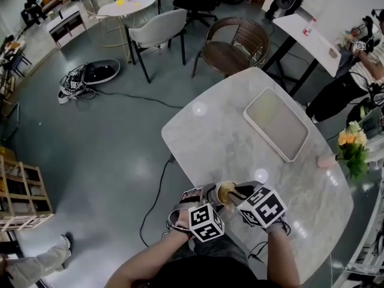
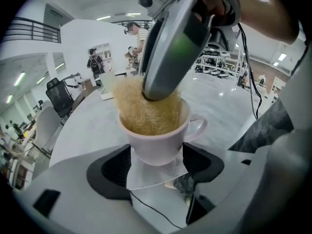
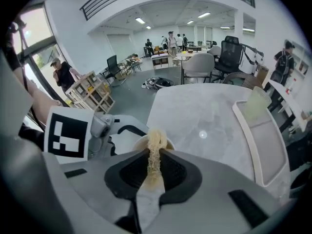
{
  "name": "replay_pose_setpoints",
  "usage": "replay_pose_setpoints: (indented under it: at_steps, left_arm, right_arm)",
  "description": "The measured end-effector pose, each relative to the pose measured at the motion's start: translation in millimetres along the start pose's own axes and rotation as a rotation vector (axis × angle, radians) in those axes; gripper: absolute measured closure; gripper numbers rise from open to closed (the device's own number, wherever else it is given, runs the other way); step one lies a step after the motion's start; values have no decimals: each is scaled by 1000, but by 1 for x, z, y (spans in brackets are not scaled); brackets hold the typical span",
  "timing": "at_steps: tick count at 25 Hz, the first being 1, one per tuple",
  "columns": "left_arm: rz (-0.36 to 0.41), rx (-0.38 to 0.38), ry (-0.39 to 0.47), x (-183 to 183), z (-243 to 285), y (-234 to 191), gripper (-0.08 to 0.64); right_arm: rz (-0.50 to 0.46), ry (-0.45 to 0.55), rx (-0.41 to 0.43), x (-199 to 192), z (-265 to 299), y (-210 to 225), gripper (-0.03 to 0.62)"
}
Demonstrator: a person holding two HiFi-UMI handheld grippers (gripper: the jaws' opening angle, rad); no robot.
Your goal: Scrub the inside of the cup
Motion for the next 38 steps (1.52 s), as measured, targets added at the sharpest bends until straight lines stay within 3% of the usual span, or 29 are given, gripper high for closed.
replay_pose_setpoints:
  at_steps: [6,17,23,28,31,35,38]
  left_arm:
    - [20,4,-1,-1,-11,12,230]
    - [70,-52,19,5,-19,35,270]
    - [52,-66,18,1,-21,26,279]
    - [11,-69,26,-12,-20,-5,277]
    - [72,-104,63,-3,-14,-19,236]
    - [207,-167,86,11,0,-23,184]
    - [247,-204,109,17,8,-24,172]
  right_arm:
    - [-143,-43,-36,-2,11,-6,531]
    - [-284,-52,108,-3,11,-3,531]
    - [-226,5,178,0,-4,0,532]
    - [-88,77,166,1,-21,7,531]
    - [-18,69,86,1,-19,7,531]
    - [-51,5,2,3,-4,1,531]
    - [-87,-37,-25,4,4,-1,531]
Point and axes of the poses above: the fingertips, and each gripper's own axes: z forward along the fingers, y to its right, x out of its top, the point moved 6 cm from there along -z, backward along the fingers, and after that the axes turned 10 degrees about z, right-handed, at the moved point
